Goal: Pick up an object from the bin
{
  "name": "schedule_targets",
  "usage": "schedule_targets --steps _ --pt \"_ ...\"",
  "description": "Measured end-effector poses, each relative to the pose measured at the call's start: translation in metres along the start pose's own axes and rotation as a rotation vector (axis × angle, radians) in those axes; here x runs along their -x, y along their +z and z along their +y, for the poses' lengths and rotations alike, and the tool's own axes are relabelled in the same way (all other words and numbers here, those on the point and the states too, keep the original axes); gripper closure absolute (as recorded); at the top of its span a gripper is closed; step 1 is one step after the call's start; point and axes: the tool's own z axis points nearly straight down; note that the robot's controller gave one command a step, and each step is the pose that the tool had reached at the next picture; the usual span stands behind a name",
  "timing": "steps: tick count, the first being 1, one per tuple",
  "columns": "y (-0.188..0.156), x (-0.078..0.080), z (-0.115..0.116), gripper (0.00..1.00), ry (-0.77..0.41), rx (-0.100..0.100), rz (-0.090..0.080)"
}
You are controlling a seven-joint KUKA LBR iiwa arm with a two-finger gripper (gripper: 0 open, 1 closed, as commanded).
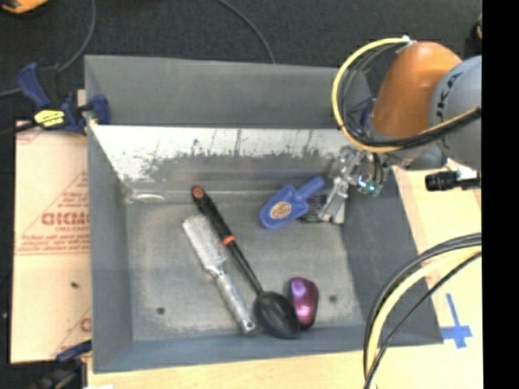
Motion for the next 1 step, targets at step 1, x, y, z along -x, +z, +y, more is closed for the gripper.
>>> schedule_targets --steps 1 --pt "0.0571 -0.0200 0.0428 0.00 -0.005 -0.001 0.003"
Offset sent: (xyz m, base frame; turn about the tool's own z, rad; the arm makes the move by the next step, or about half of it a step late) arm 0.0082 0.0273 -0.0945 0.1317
